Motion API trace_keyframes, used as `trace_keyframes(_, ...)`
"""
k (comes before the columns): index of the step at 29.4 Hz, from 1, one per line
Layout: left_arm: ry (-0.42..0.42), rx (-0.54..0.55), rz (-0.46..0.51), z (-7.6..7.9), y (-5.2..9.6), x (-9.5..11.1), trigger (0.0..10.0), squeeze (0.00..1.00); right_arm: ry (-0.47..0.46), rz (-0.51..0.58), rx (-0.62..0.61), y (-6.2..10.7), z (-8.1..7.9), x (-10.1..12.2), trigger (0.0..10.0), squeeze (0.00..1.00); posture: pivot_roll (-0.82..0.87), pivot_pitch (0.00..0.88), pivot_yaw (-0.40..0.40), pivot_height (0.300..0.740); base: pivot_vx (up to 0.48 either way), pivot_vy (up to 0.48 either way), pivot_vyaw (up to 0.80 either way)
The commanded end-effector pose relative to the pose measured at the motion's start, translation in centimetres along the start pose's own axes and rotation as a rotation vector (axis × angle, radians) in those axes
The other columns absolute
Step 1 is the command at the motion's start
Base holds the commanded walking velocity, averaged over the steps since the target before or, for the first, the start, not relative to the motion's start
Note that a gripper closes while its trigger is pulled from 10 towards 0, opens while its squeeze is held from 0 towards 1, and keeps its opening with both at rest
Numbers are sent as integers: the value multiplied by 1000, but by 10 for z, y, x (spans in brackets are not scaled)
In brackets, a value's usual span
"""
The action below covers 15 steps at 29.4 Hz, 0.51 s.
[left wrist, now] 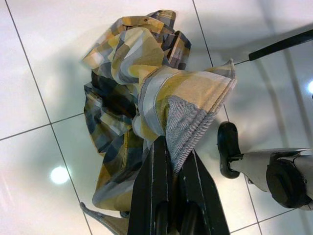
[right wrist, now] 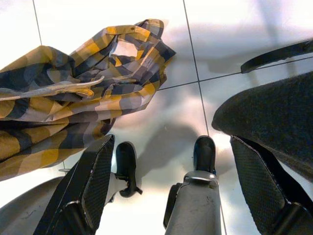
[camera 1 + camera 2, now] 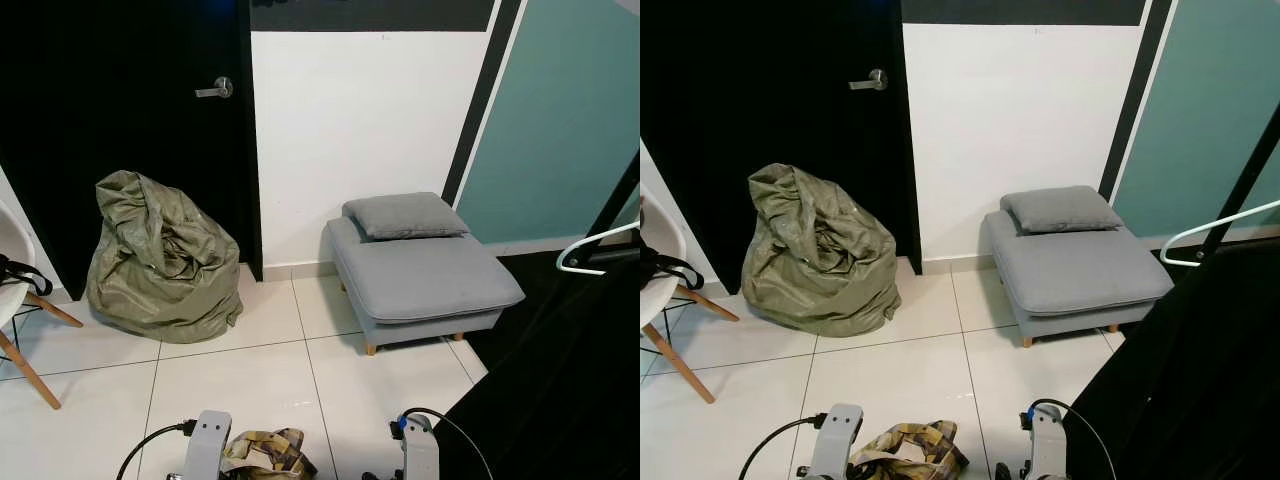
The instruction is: Hang hanger
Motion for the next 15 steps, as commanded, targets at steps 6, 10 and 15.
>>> trace_keyframes(6, -10, -5, -24, -1, 0, -6, 10000, 0, -34, -10, -3, 0, 1, -6, 10000, 0, 72, 73, -11, 740, 0, 0, 0)
trace_keyframes(10, -9, -5, -24, -1, 0, -6, 10000, 0, 9, -3, -21, 0, 3, -4, 10000, 0, 72, 73, -11, 740, 0, 0, 0)
trace_keyframes(15, -6, -5, -24, 0, 0, -5, 10000, 0, -31, -3, -37, 1, 6, -5, 10000, 0, 75, 84, -10, 740, 0, 0, 0)
Point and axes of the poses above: a point about 5 cm out from each wrist's last joint towards the gripper, its own y axis pointing back from the gripper into the wrist, its own x axis along the axis of the wrist's last joint, z = x × y, the point moved 6 cm from there along -y, pointing out of the wrist towards the gripper, and after that the axes turned 5 degrees about -y, right-handed, at the moved point
